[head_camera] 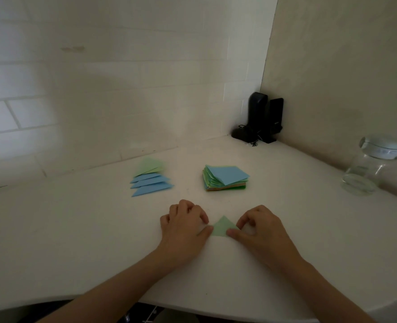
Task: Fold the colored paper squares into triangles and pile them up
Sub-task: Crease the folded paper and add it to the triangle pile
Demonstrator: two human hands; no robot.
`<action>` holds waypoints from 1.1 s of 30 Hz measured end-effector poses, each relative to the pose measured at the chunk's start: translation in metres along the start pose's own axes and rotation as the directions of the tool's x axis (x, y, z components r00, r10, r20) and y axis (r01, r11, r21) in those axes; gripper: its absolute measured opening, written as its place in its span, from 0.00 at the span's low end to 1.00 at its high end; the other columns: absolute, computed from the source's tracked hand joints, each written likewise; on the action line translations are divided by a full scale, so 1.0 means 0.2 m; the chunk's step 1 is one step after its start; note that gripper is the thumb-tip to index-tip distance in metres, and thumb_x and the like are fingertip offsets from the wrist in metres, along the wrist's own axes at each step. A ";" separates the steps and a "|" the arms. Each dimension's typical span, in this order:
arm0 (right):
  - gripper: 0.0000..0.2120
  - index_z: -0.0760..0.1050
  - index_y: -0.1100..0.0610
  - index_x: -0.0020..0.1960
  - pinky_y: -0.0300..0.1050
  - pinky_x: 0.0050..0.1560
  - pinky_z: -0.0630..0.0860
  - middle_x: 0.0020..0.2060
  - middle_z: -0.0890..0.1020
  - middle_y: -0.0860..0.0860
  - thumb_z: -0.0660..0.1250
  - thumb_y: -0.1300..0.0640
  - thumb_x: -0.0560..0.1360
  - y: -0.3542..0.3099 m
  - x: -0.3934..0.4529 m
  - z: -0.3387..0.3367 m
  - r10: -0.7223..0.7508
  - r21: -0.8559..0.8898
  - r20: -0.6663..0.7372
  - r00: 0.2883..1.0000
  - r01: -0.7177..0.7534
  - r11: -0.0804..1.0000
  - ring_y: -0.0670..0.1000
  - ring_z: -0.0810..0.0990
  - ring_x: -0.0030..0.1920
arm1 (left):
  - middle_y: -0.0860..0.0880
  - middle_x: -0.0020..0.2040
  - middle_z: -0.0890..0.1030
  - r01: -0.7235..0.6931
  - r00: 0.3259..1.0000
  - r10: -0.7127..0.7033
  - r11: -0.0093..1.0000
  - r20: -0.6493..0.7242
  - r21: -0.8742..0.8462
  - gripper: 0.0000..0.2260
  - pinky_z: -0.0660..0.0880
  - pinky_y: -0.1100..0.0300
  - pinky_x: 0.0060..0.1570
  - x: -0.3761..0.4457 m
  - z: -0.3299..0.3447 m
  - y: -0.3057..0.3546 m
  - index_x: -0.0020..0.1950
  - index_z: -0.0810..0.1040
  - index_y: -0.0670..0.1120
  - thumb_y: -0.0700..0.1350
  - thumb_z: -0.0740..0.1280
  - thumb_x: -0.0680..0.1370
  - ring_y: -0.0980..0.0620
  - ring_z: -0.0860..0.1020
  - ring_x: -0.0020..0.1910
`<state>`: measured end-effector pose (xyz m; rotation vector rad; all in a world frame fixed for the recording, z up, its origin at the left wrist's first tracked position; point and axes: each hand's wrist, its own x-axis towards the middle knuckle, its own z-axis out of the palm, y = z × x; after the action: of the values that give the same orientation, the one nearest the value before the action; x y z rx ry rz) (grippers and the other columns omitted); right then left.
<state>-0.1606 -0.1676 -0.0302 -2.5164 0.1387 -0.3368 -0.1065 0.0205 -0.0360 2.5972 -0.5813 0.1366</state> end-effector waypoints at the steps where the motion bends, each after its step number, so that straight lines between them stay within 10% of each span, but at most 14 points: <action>1: 0.11 0.74 0.44 0.35 0.34 0.46 0.69 0.42 0.74 0.45 0.74 0.42 0.65 0.00 0.01 -0.02 0.002 0.000 0.024 1.000 -0.002 1.000 0.42 0.72 0.43 | 0.57 0.59 0.64 0.000 1.000 0.000 1.000 0.015 -0.014 0.07 0.55 0.58 0.58 0.00 -0.02 -0.01 0.54 0.71 0.59 0.56 0.62 0.77 0.56 0.61 0.62; 12: 0.09 0.74 0.44 0.37 0.35 0.44 0.69 0.42 0.74 0.44 0.74 0.44 0.66 -0.04 0.00 -0.06 0.082 -0.067 0.089 0.993 -0.076 0.995 0.43 0.73 0.44 | 0.51 0.57 0.71 -0.247 0.968 0.250 0.950 -0.007 -0.189 0.15 0.66 0.67 0.55 -0.02 -0.01 0.02 0.62 0.72 0.50 0.37 0.61 0.78 0.57 0.67 0.55; 20: 0.07 0.78 0.50 0.35 0.29 0.38 0.71 0.33 0.81 0.43 0.76 0.56 0.66 -0.05 -0.07 -0.05 -0.021 0.133 0.035 0.999 0.016 0.991 0.41 0.78 0.37 | 0.52 0.56 0.72 -0.147 0.987 0.159 0.956 0.026 -0.253 0.21 0.66 0.67 0.51 0.01 0.00 0.05 0.67 0.65 0.50 0.47 0.67 0.77 0.56 0.68 0.53; 27: 0.09 0.78 0.52 0.32 0.26 0.34 0.69 0.29 0.80 0.38 0.76 0.63 0.66 -0.04 -0.05 -0.05 -0.001 0.326 -0.054 0.999 0.018 0.945 0.38 0.78 0.32 | 0.54 0.40 0.76 -0.146 0.984 0.169 0.946 0.056 -0.289 0.04 0.64 0.66 0.37 0.05 -0.06 0.05 0.47 0.74 0.49 0.46 0.68 0.76 0.60 0.70 0.36; 33: 0.08 0.77 0.48 0.42 0.34 0.39 0.76 0.38 0.83 0.44 0.75 0.54 0.68 -0.09 0.04 0.01 0.073 0.447 -0.055 0.996 -0.041 0.894 0.45 0.83 0.36 | 0.56 0.34 0.75 -0.007 0.999 0.017 0.962 0.033 -0.273 0.14 0.64 0.69 0.33 0.08 -0.19 -0.09 0.37 0.74 0.50 0.49 0.59 0.81 0.61 0.70 0.33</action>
<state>-0.1516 -0.1536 -0.0200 -2.0419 0.1447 -0.3855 -0.0840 0.0460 -0.0064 2.3329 -0.5843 0.0129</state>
